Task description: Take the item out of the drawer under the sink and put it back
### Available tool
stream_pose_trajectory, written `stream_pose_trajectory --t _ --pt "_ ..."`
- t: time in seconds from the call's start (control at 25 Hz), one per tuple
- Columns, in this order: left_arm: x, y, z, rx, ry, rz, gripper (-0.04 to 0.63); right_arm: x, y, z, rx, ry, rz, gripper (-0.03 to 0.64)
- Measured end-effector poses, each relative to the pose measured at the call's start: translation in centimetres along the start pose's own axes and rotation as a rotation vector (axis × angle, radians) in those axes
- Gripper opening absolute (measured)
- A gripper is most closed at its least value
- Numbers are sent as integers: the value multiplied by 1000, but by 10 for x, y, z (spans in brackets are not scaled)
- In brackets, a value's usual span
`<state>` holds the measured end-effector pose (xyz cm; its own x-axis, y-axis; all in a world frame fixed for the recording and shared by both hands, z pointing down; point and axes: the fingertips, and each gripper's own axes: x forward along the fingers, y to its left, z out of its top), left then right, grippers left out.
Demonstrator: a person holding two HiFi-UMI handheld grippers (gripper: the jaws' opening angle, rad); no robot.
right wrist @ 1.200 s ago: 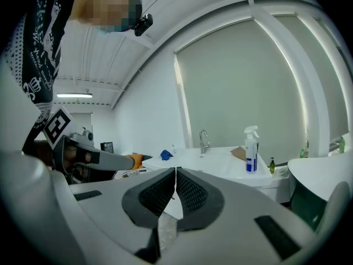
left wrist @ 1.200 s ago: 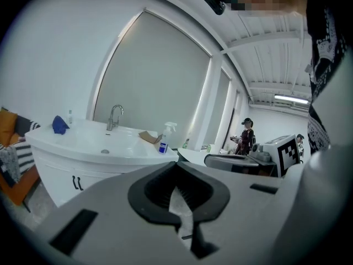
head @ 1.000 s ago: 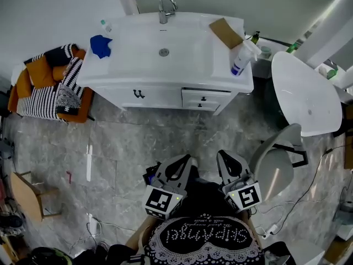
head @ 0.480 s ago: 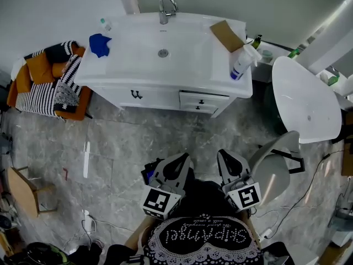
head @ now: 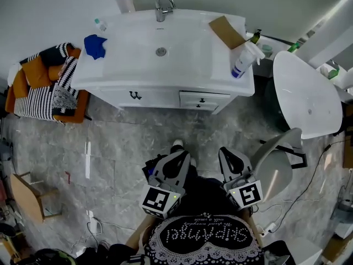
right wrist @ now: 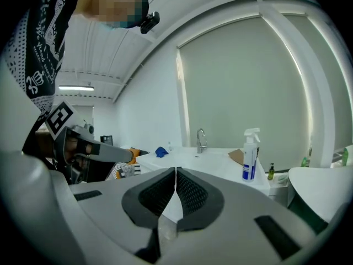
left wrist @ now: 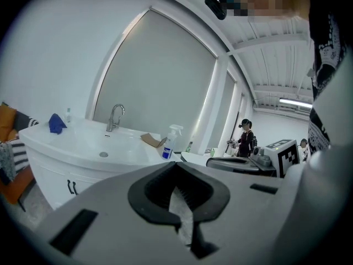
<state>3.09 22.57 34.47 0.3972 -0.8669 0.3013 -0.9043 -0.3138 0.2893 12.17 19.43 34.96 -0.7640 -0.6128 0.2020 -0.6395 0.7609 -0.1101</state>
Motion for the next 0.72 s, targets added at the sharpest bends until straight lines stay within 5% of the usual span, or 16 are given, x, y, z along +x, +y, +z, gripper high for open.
stream_pose_trajectory --t 0.4,0.72 --pt "37 61 49 -7 -34 -81 5 54 -14 25 -13 -20 -116 20" --pt "61 84 66 27 21 -162 5 79 -21 38 19 -26 -214 20"
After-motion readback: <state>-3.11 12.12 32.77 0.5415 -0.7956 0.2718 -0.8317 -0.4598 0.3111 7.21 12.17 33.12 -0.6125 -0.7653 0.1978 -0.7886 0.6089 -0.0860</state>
